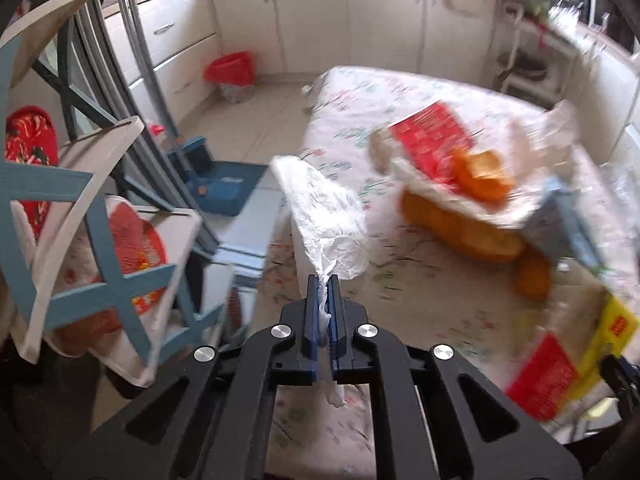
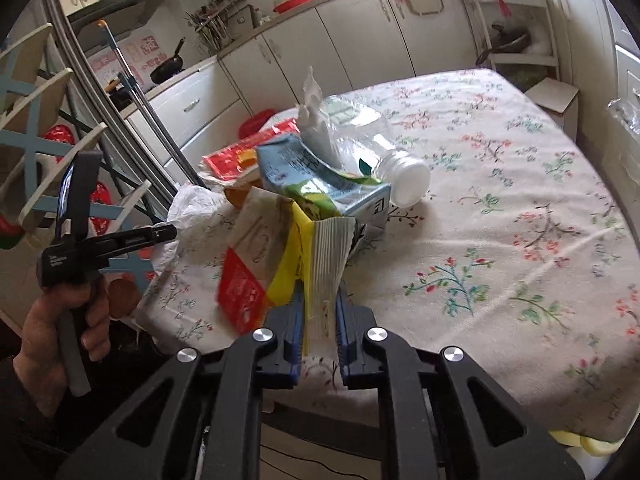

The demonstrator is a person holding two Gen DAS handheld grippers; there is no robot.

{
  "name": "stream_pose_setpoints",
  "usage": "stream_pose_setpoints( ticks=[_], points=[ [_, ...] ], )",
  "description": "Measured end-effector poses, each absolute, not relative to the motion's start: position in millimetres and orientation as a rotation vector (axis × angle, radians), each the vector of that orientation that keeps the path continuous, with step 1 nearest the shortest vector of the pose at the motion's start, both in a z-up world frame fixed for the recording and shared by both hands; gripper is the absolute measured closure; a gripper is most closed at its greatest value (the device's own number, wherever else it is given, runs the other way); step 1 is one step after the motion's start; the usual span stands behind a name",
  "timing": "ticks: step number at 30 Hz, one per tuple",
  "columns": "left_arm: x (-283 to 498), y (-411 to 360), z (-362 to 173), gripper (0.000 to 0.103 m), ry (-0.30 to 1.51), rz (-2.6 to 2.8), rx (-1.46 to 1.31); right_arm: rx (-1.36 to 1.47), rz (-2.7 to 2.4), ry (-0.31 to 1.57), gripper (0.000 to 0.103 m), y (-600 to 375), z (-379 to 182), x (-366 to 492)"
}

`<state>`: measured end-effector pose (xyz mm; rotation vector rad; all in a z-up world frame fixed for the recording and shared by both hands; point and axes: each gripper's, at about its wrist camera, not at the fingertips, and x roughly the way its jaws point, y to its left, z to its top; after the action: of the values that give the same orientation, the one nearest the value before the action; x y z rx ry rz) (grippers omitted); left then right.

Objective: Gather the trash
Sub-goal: 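Grasp the white plastic bag with the left tool while the right tool grasps the yellow tissue box, then carry the bag and tissue box to the yellow bucket and release both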

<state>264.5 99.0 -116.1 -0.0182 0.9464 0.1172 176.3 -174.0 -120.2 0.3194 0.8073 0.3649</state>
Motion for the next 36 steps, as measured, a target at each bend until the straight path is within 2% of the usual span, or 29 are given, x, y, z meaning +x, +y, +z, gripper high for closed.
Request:
stream_pose_setpoints(
  ticks=[7, 14, 27, 36],
  points=[
    [211, 94, -90, 0.100, 0.827, -0.033, -0.126, 0.280, 0.360, 0.699, 0.091, -185, -94, 141],
    [173, 58, -76, 0.100, 0.733, -0.110, -0.074, 0.256, 0.317, 0.621, 0.092, -207, -75, 112],
    [131, -57, -62, 0.100, 0.637, -0.359, 0.018, 0.279, 0.055, 0.505, 0.092, -278, -56, 76],
    [124, -147, -59, 0.099, 0.654, -0.550, 0.055, 0.349, -0.222, 0.535, 0.092, -350, -73, 50]
  ],
)
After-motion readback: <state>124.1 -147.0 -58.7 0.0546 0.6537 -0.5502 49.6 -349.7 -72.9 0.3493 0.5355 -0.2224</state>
